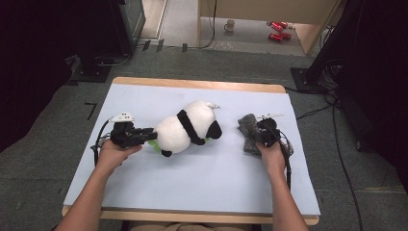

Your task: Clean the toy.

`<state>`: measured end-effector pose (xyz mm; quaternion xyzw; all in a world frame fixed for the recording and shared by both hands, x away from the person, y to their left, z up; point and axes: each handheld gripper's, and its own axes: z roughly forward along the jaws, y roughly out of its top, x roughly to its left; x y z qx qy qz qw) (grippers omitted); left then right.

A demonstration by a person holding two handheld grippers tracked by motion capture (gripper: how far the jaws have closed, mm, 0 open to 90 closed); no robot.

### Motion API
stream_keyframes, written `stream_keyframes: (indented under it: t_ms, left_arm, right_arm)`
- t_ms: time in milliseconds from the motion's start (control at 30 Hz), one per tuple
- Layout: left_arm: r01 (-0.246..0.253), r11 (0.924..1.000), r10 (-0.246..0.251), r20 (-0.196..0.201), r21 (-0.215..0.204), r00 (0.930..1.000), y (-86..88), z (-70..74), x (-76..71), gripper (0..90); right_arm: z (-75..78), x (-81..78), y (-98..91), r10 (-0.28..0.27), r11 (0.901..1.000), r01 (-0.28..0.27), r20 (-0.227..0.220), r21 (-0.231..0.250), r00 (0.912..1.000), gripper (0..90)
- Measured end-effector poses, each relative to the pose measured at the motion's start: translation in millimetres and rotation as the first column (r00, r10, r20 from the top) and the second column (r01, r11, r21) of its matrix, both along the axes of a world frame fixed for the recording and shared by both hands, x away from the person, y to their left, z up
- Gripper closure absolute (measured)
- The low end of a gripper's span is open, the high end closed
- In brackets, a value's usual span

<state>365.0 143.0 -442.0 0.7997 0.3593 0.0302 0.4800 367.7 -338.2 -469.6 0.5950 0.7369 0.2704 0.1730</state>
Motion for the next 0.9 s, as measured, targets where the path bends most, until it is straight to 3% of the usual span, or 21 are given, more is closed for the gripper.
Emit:
stream_keyframes:
  t_ms: [133, 200, 333, 500, 700, 900]
  left_arm:
    - [-0.006, 1.0, 0.006, -0.013, 0.0, 0.9999, 1.8, -0.5, 0.7, 65.3]
    - [-0.007, 1.0, 0.007, -0.018, 0.003, 0.9998, 2.7, -0.7, 1.3, 64.0]
    - [-0.015, 0.9998, 0.015, -0.018, 0.01, 0.9997, 5.2, -0.9, 1.7, 59.3]
    - [-0.022, 0.9992, 0.022, -0.018, 0.034, 0.9996, 9.4, -0.7, 0.9, 55.7]
    - [-0.041, 0.9973, 0.043, -0.023, 0.06, 0.9988, 15.7, -1.7, 1.7, 49.3]
    - [-0.057, 0.9954, 0.06, -0.035, 0.077, 0.9976, 22.7, -3.8, 2.8, 43.1]
  right_arm:
    - [2.1, 0.0, -8.8, -0.038, 0.999, 0.038, 0.02, -0.022, 0.9991, 72.3]
    - [0.0, 1.5, -15.1, -0.042, 0.9991, 0.041, 0.015, 0.005, 0.999, 72.2]
    - [-0.4, 4.0, -23.6, -0.071, 0.9974, 0.072, 0.043, -0.003, 0.9965, 72.4]
    - [-6.5, 8.3, -33.3, -0.09, 0.9957, 0.089, 0.039, 0.026, 0.9952, 70.5]
    - [-6.9, 8.6, -38.1, -0.115, 0.9922, 0.113, 0.028, 0.052, 0.993, 50.4]
    - [-2.2, 5.6, -40.0, -0.117, 0.9877, 0.114, 0.014, 0.106, 0.9931, 41.8]
